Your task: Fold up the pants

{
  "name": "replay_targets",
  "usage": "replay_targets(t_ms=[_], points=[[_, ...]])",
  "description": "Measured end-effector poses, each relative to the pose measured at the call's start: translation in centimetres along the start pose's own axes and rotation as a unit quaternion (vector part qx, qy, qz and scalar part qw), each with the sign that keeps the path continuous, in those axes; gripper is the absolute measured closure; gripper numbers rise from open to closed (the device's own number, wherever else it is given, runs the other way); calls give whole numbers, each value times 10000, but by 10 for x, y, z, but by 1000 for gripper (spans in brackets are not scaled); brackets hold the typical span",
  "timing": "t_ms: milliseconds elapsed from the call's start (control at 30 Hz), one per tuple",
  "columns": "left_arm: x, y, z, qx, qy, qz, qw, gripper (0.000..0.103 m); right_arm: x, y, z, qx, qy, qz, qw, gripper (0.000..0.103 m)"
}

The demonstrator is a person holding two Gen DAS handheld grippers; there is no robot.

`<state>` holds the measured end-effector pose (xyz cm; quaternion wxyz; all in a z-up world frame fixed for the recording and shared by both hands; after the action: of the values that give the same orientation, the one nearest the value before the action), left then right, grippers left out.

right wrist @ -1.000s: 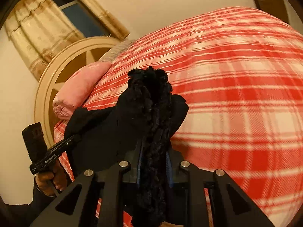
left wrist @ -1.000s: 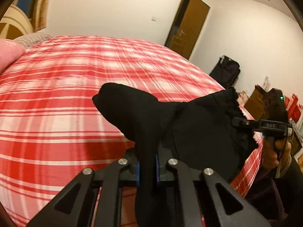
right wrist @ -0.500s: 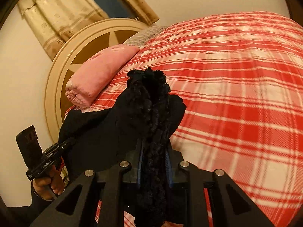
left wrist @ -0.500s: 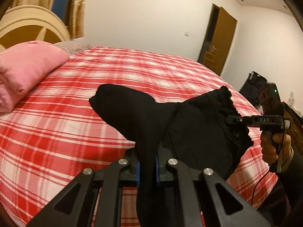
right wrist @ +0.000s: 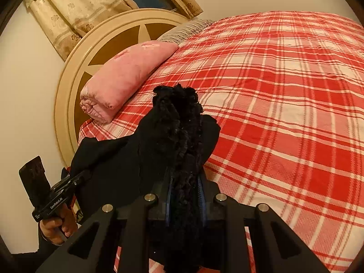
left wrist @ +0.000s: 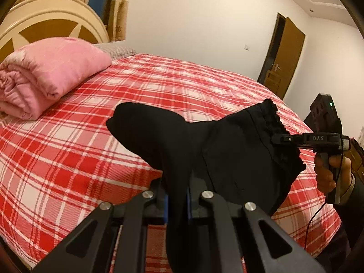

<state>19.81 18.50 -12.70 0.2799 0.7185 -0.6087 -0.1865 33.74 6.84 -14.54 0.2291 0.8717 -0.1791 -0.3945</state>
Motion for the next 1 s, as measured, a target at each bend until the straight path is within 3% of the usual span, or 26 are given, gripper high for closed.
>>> replay_targets(t_ms=[600,700,767,933,1000], points=[[-23,-32,22,-348,117,-105,9993,90,29,-35,3,-228,-41,345,9991,84],[-27,-40,27,-417,84,-269,9987,81,41,-38,6,-206,-178,425,9987,84],[-32,-45,31,-429,-13,-572,9974,61,48,-41,9,-230,-264,465,9983,82],[-40,-54,44,-517,-99,-751,9958,42,58,-45,14,-242,-350,556,9975,79],[-44,-55,47,-492,-81,-833,9953,35,59,-46,14,-244,-319,626,9972,72]])
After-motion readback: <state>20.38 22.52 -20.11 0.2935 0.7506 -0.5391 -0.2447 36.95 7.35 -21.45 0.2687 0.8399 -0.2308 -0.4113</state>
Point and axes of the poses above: each gripper's, at about its wrist camera, not at the fingertips, and y roughly against the way its jaws point, x to its right, z to its underside, the point moved 8 cm from there along -y, roughly the way its jaws point, and after that the axes turned 13 degrees about -z, right-handed, at the moved point
